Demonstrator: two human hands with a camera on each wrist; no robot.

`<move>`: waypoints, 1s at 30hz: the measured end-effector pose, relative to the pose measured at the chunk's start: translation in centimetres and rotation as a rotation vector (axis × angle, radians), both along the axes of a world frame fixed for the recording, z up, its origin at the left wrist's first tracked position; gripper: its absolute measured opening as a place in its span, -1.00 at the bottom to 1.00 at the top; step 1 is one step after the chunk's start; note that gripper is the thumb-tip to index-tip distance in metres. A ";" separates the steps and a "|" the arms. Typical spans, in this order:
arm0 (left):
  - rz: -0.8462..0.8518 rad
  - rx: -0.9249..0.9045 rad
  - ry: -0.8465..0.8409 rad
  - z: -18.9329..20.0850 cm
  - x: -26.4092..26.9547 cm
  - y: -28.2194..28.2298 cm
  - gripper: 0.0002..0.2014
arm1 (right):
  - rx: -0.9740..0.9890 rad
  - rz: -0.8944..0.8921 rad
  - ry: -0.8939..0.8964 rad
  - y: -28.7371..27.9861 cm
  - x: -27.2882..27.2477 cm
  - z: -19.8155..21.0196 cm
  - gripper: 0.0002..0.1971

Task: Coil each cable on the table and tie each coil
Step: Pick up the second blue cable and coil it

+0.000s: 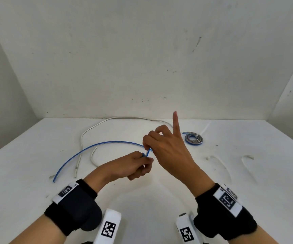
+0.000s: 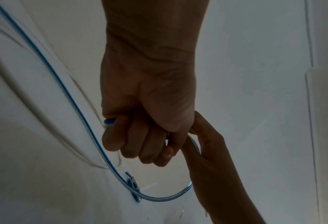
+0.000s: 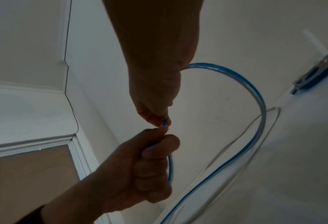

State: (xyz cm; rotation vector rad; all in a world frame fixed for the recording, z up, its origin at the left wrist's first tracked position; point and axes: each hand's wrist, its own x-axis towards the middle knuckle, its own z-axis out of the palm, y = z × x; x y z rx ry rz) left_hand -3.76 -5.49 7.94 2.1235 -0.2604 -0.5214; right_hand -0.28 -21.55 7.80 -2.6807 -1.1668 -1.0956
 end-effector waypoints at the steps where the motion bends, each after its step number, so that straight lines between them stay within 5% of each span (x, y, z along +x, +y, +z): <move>1: -0.015 -0.042 0.029 0.1 -0.1 0.1 -0.57 | -0.032 0.016 -0.022 0.1 -0.1 0.1 -0.63; 4: -0.030 -0.169 0.115 0.2 -0.3 0.2 -0.52 | -0.015 0.059 -0.037 0.1 -0.2 0.2 -0.66; 9: -0.016 -0.422 0.256 -0.1 0.1 1.2 -0.50 | 0.027 0.029 -0.053 0.0 -0.4 -0.1 -0.44; 16: -0.264 -0.696 0.553 -0.3 0.1 1.7 -0.54 | 0.022 0.125 -0.060 0.9 -0.3 -0.4 -0.81; 20: -0.410 -0.780 0.603 0.3 -0.3 2.0 -0.65 | 0.205 0.328 0.318 0.8 -0.3 -0.6 -0.79; 25: -0.409 -0.815 0.525 0.7 -0.5 2.0 -0.72 | 0.705 0.432 0.973 1.2 -1.4 -0.4 -0.75; 30: -0.382 -0.721 0.366 0.9 -1.3 0.4 -0.62 | 0.857 0.434 1.050 1.8 -1.3 0.3 -0.75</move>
